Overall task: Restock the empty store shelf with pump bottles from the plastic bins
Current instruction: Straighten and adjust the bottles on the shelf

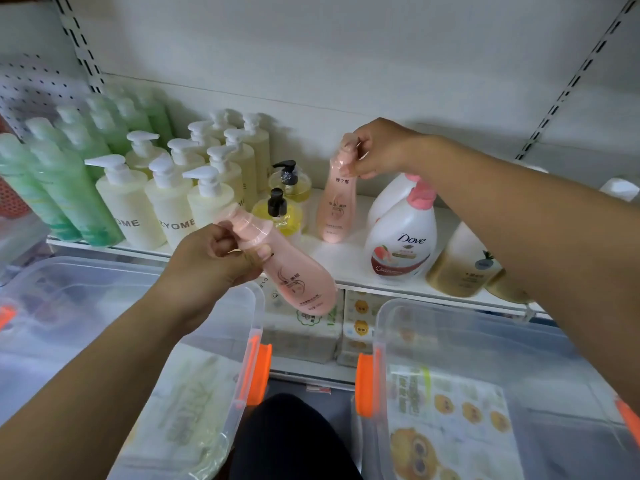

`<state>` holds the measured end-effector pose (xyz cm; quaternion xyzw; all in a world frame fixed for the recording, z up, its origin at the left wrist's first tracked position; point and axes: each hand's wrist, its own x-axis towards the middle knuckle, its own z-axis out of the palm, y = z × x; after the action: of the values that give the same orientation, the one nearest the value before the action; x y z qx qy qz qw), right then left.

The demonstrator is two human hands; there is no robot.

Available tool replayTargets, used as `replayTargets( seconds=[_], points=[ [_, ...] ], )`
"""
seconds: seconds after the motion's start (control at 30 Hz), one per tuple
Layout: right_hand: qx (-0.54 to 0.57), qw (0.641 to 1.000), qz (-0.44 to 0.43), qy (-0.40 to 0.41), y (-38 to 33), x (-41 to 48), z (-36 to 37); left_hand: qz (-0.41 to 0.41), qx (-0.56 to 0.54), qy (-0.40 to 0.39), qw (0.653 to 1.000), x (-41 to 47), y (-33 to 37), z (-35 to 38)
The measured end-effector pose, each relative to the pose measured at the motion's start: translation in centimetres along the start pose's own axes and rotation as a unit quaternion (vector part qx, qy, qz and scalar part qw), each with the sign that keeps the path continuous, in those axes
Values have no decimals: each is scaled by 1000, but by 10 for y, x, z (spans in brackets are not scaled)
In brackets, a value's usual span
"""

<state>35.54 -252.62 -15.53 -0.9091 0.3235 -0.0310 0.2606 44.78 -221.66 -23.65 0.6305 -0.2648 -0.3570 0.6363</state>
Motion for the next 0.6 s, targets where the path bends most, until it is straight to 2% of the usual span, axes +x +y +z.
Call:
replayTargets(
  seconds=[0.2, 0.33, 0.4, 0.53, 0.6],
  points=[
    [-45, 999, 18, -18, -9, -17, -22, 35, 74, -6, 997, 12, 21, 24],
    [67, 993, -20, 91, -1, -55, -30, 69, 139, -29, 987, 36, 36, 52],
    [74, 987, -39, 140, 7, -83, -28, 86, 169, -32, 981, 49, 37, 65],
    [176, 967, -33, 181, 21, -133, -16, 100, 218, -31, 970, 67, 34, 84],
    [189, 960, -31, 203, 30, -151, -4, 104, 222, -31, 969, 72, 32, 89]
  ],
)
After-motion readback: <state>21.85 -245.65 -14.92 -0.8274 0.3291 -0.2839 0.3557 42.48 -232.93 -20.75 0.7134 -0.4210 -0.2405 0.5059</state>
